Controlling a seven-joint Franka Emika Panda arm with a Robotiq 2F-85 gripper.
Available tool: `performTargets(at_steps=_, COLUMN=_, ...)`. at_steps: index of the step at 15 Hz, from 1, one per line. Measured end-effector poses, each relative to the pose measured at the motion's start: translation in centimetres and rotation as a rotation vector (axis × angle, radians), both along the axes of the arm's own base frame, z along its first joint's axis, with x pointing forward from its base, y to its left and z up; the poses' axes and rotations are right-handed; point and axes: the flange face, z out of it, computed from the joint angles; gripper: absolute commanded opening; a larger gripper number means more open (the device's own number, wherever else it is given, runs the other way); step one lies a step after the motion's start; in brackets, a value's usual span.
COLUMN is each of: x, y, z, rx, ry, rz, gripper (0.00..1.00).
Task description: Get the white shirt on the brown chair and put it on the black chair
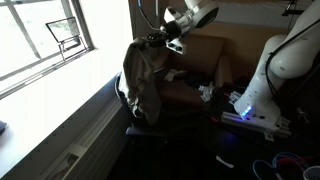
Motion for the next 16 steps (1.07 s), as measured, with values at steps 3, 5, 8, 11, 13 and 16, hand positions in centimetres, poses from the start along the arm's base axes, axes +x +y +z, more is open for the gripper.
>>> performTargets(at_steps=3, x=0.5, y=-0.2, z=-0.4, rx=-0.006, ry=0.006, rz=-0.003, gripper=0.02)
performTargets(at_steps=5, x=0.5, y=-0.2, z=-0.4, rx=0.012, ry=0.005, rz=0.000, gripper=0.02)
performTargets(at_steps=8, x=0.8, y=-0.4, z=-0.3, rx=0.100, ry=-0.100, rz=0.042, gripper=0.02)
performTargets(at_steps=11, x=1.1, y=-1.2, z=-1.9, rx=0.132, ry=-0.210, rz=0.114, gripper=0.02)
performTargets(at_steps=13, x=1.3, y=-2.1, z=-4.2, rx=0.069, ry=-0.247, rz=0.173, gripper=0.02)
performTargets(at_steps=16, x=1.8, y=-4.4, z=-7.4, rx=-0.105, ry=-0.232, rz=0.211, gripper=0.02)
